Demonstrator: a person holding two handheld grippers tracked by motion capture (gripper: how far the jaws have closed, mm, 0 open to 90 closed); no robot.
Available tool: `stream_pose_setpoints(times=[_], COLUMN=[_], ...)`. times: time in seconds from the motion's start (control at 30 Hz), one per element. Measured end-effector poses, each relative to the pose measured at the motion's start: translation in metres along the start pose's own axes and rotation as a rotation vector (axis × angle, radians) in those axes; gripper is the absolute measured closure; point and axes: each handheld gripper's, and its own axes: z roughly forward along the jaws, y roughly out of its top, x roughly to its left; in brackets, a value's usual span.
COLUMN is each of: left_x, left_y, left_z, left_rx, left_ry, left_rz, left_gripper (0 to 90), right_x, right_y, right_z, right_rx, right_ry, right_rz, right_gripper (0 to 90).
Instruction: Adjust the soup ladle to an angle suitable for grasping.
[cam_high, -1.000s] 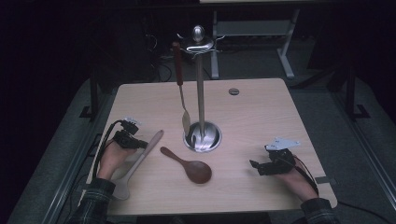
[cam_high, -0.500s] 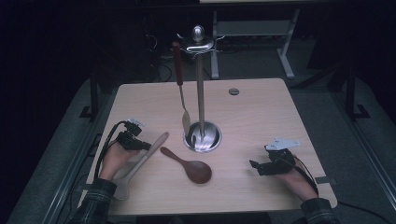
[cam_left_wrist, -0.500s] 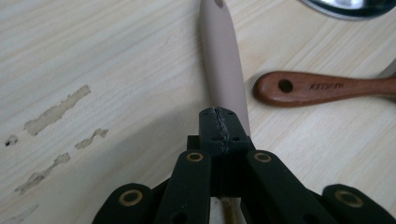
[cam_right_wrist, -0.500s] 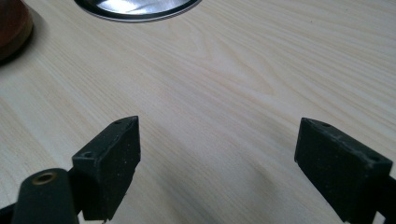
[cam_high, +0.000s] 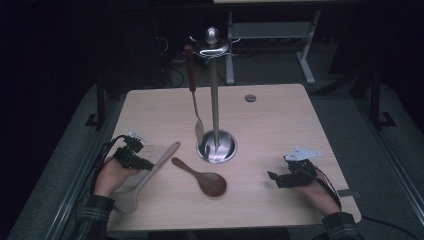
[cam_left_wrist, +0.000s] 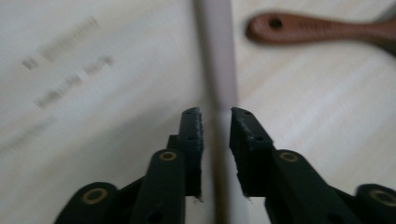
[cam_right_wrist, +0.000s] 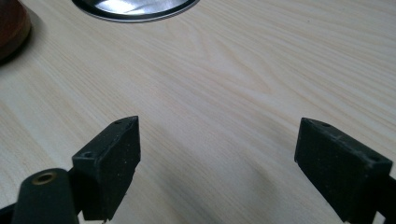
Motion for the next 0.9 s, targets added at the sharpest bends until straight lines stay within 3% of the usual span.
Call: stream_pose_setpoints(times=[0.1,0.37,0.9], left_x=[-0.001,-0.006,-0.021], left_y=[-0.002,0.005,0.015], left_z=[0.003,0.009,0.023], left_rx=[0.020,0.034,0.087], left_ry=[-0.006,0.025,0.127], left_rz=[0.008,0.024,0.053], left_gripper=[66.0,65.6,73.8], right_x=[0.000,0.001,0.000], right_y=[0.000,0.000,0.001], right_z=[-0.001,0.000,0.001], right_rx=[-0.002,0.004,0.000], right_ry=[-0.001,0.004,0.001], right_rz=[0.001,-0.001,-0.001], right_gripper=[14.0,14.0,14.0])
